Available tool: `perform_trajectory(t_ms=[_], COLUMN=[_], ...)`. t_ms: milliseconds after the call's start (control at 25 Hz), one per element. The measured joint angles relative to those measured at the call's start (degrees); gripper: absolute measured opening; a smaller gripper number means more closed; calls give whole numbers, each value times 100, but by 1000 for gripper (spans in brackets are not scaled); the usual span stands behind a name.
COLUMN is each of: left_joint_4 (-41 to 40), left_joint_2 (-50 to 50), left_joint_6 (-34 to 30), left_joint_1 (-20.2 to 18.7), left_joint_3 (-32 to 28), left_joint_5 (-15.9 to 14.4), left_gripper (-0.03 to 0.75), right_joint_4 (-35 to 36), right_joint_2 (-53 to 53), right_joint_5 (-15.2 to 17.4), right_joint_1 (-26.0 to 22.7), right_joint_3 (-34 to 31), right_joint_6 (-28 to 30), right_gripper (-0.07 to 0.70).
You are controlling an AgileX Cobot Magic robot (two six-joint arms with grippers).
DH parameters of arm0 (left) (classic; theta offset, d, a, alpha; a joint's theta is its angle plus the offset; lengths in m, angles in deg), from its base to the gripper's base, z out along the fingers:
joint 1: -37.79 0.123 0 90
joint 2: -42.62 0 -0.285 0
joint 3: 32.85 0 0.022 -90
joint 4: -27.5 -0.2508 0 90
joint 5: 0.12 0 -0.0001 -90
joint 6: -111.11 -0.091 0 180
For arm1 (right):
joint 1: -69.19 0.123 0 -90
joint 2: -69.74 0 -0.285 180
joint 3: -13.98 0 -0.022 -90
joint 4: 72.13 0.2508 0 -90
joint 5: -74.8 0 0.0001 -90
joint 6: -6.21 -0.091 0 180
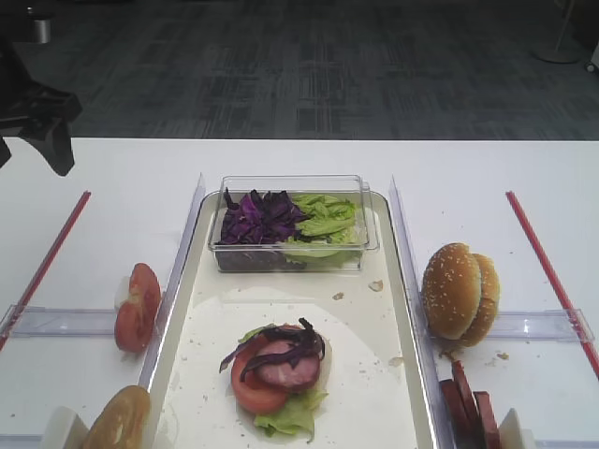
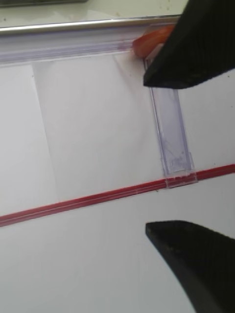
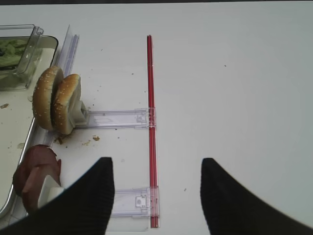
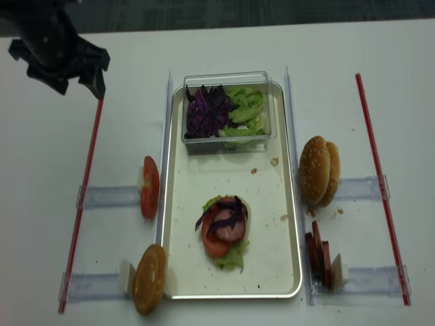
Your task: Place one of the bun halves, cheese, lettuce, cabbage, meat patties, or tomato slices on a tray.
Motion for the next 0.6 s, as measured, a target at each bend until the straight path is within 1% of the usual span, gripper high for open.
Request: perform_trajectory(t_ms=[200, 600], left_joint_4=[0, 11], left_joint_2=[321, 1064], left_joint_6=[13, 90], left_joint_1=[38, 38], left_joint_3=[-283, -1120], left_joint_5=[0, 0], left_gripper=[514, 514], right_joint_4=[0, 0], right_joint_2=[0, 0], right_joint_5=[0, 0], right_joint_1=[0, 0], right_joint_3=[0, 0], right_joint_6=[0, 0], right_gripper=[427, 427])
